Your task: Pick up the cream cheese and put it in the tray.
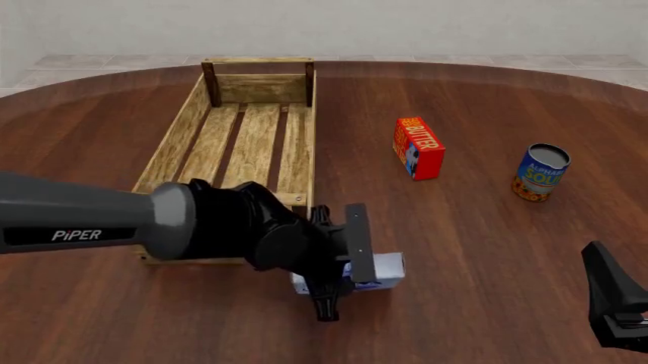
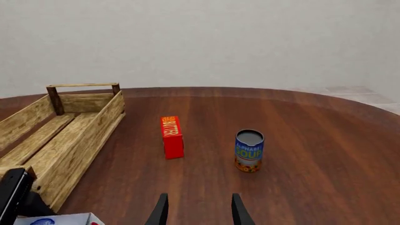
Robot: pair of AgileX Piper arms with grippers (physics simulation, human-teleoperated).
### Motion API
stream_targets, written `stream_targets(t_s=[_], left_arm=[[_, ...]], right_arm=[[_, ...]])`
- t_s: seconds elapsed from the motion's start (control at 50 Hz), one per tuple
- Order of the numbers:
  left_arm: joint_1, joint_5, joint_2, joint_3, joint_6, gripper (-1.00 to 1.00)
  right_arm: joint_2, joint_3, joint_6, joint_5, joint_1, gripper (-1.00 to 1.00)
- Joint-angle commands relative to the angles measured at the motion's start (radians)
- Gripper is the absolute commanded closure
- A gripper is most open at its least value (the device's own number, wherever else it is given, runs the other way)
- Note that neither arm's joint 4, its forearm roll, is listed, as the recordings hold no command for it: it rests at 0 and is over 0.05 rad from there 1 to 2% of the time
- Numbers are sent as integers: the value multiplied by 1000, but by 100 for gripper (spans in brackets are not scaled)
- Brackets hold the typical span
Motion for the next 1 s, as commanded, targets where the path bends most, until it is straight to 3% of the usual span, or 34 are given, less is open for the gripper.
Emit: stream_targets(t_s=[0.02,0.38,0.54,0.66,0.9,1.0], left_arm=[[-6,51,-52,-57,-28,100],[-3,136,-142,-144,-108,100],[7,186,-194,-248,-206,100],[83,194,-191,-323,-222,100],[169,185,-209,-374,-322,100],[188,188,-231,-385,-330,100]], right_arm=[[0,0,0,0,0,-100],[0,0,0,1,-1,-100],[0,0,1,1,-1,-100],[0,0,-1,1,-1,-100],[0,0,-2,-11,1,-100],[0,0,-5,-12,0,-100]])
